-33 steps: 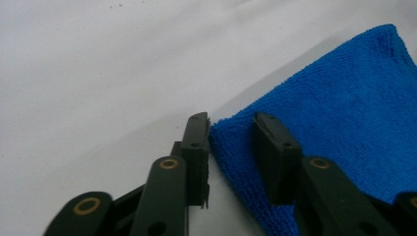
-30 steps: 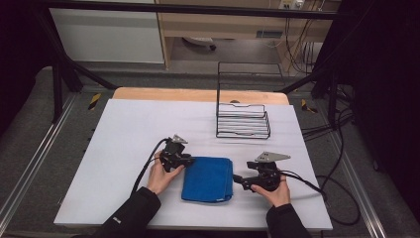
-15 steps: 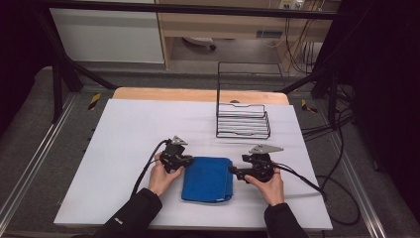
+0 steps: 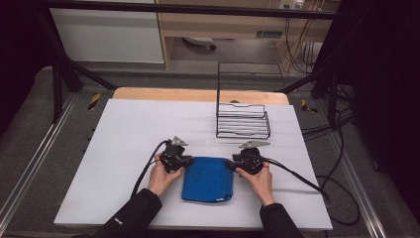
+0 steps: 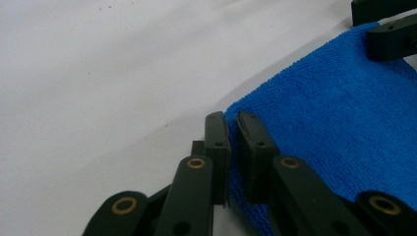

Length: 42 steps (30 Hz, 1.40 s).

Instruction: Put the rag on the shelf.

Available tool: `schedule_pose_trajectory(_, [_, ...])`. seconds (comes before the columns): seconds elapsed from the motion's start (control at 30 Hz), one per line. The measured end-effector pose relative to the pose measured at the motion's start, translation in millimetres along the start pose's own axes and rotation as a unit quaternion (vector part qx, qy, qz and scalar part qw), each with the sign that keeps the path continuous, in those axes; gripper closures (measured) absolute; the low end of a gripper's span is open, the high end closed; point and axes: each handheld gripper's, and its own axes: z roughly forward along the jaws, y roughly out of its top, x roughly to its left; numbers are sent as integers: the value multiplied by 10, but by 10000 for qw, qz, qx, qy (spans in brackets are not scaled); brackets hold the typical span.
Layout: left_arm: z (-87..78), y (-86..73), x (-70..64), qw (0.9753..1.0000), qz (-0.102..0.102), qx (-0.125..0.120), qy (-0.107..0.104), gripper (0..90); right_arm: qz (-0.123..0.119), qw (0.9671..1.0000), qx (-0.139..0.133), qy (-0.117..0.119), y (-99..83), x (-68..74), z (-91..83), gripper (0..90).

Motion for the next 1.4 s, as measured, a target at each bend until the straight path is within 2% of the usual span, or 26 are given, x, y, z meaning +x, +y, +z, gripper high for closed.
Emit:
schedule_pose_trajectory(0.17, [-1, -3, 3, 10000, 43, -5, -15, 830, -10, 10000, 31, 92, -10, 11, 15, 589])
schedule_pose_trajectory(0.5, [-1, -3, 39, 9999, 59, -1, -136, 830, 87, 9996, 134, 237, 6, 55, 52, 783])
schedule_pose_trajectory(0.67, [-1, -7, 45, 9999, 33, -38, -161, 832, 246, 9990, 181, 311, 14, 48, 53, 820])
schedule_pose_trajectory(0.83, [-8, -9, 69, 9997, -63, -67, -236, 844, 253, 9990, 174, 329, 17, 48, 42, 836])
schedule_pose_trajectory(1.03, [-73, 5, 79, 9996, -71, -117, -264, 853, 236, 9988, 13, 429, 47, 56, -35, 838])
schedule_pose_trajectory(1.4, [-346, 65, 29, 9976, 29, -588, -356, 853, 138, 9967, -457, 652, 105, 84, -210, 838])
